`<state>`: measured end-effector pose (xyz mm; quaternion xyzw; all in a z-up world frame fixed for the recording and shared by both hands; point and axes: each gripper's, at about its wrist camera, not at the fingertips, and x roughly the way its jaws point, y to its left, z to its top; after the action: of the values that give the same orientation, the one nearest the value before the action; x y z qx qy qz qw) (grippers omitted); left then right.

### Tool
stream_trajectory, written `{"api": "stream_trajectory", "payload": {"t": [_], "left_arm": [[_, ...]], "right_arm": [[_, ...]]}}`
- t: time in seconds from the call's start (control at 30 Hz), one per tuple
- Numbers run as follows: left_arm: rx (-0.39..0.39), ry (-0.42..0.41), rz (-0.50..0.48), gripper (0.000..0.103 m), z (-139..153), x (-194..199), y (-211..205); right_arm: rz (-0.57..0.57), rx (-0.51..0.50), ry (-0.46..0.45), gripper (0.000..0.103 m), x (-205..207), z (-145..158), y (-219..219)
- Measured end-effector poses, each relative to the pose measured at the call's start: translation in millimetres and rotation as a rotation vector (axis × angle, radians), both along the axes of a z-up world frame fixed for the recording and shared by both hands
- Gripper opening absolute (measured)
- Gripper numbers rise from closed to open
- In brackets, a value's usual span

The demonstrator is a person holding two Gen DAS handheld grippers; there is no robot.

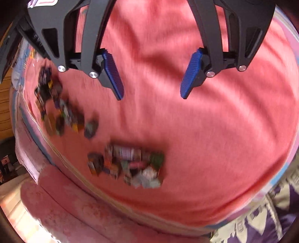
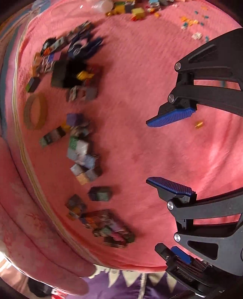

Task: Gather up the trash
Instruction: 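Grasp the navy-and-green cube pair with the right gripper while the left gripper probes the cube cluster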

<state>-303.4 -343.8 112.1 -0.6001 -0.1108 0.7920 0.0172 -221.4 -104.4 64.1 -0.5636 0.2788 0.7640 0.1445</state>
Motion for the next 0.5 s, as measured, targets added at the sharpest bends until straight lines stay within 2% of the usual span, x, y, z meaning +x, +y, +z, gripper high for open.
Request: {"api": "stream_trajectory", "payload": {"t": [0.1,0.2,0.5], "left_arm": [[-0.038,0.006,-0.017,0.061,-8.9,-30.7,-1.2],[-0.037,-0.004,-0.029,0.061,-22.5,-58.2,-2.5],[-0.052,0.014,-0.096,0.061,-47.3,-102.7,7.9]], "right_arm": [[-0.028,-0.014,0.008,0.056,-21.0,-9.0,1.9],[-0.035,-0.023,0.011,0.056,-38.3,-17.8,0.5],[-0.036,-0.041,0.005,0.056,-66.6,-40.7,-1.9]]}}
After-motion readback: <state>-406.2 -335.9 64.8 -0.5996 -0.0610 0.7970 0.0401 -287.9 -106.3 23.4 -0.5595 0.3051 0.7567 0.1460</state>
